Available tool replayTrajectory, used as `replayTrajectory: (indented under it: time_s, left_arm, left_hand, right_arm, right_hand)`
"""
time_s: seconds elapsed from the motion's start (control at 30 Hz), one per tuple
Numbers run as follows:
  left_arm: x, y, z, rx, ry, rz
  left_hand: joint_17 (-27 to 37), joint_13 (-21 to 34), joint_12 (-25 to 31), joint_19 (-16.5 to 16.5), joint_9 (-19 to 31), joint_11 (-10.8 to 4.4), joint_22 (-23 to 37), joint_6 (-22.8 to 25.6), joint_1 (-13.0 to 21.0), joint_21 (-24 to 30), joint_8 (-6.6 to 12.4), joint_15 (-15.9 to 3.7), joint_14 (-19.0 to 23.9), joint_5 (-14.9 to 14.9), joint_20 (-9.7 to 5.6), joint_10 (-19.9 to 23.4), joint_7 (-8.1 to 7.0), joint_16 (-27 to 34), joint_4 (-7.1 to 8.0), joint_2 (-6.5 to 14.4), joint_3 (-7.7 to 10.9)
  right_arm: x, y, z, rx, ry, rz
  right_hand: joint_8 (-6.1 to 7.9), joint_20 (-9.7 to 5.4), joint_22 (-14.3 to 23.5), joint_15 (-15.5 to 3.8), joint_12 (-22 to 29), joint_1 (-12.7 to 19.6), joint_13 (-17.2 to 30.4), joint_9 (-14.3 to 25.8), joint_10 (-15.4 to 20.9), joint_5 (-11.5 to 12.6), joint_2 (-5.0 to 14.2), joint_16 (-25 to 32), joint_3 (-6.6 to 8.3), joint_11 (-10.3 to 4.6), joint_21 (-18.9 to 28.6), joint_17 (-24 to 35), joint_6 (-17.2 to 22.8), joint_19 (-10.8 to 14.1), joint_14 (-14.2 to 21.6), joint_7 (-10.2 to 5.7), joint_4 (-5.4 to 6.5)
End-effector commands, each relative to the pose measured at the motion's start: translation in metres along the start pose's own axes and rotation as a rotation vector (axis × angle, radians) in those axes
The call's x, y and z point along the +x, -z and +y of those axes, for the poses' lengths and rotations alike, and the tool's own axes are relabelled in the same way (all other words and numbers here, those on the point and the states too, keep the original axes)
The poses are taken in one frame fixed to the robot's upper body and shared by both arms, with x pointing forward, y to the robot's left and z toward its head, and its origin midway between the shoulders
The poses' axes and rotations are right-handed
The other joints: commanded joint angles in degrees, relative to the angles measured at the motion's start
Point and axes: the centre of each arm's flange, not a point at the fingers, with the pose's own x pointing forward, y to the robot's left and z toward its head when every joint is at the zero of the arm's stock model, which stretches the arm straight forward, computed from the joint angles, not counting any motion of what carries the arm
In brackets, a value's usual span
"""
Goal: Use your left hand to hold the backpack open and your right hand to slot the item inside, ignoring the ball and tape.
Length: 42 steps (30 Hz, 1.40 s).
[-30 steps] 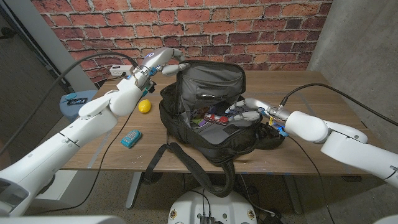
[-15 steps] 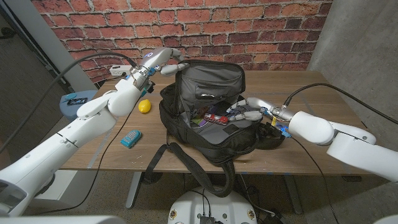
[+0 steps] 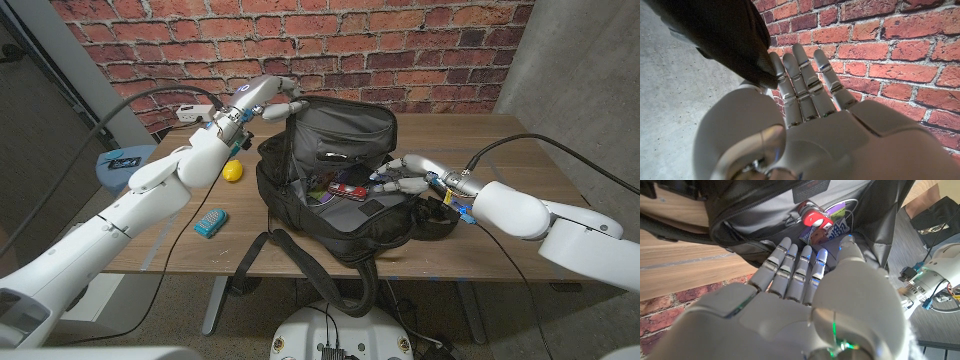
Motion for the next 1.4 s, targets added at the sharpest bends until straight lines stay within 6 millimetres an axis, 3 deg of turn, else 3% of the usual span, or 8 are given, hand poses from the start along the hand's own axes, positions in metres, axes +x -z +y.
replayTrajectory:
  time_s: [0.03,0.6,1.4]
  left_arm:
    - [0.006,-0.011,-0.007,-0.025,-0.021,-0.033]
    - [0.016,-0.02,-0.014,-0.052,-0.021,-0.048]
    - [0.009,-0.03,-0.015,-0.09,-0.014,-0.057]
  left_hand:
    - [0.2,0.14,0.4,-0.11,0.08,-0.2,-0.01,-0.23,0.12,0.25,0.52,-0.05,0.1,0.29,-0.13,-0.18,0.06,0.06,0.11,0.19,0.23]
    - [0.22,0.18,0.47,-0.2,0.05,-0.24,-0.03,-0.24,0.11,0.45,0.61,0.0,0.06,0.3,-0.15,-0.19,0.08,0.07,0.13,0.22,0.25]
    - [0.29,0.06,0.42,-0.36,-0.04,-0.17,-0.06,-0.43,0.09,0.73,0.65,0.06,-0.02,0.33,-0.16,-0.34,0.12,0.08,0.15,0.29,0.36]
  right_arm:
    - [-0.014,0.0,-0.008,0.002,0.037,0.016]
    - [-0.031,0.021,-0.026,0.118,0.105,0.052]
    - [-0.05,0.071,-0.04,0.209,0.191,0.145]
  right_hand:
    - [0.49,-0.37,0.13,-6.05,0.28,-0.34,0.0,0.13,0.47,0.34,0.1,0.43,-0.2,-0.32,0.39,0.06,0.76,0.59,0.7,-0.31,-0.22]
    - [0.64,-0.65,0.16,-6.33,0.45,-0.31,-0.1,0.11,1.0,0.27,0.2,0.68,-0.16,-0.56,0.67,-0.1,1.32,1.37,1.07,-0.39,-0.36]
    - [0.72,-0.85,0.19,-6.47,0.59,-0.04,-0.22,0.09,1.53,0.11,0.05,1.0,-0.12,-0.54,0.88,-0.32,1.8,2.09,1.73,-0.32,-0.69]
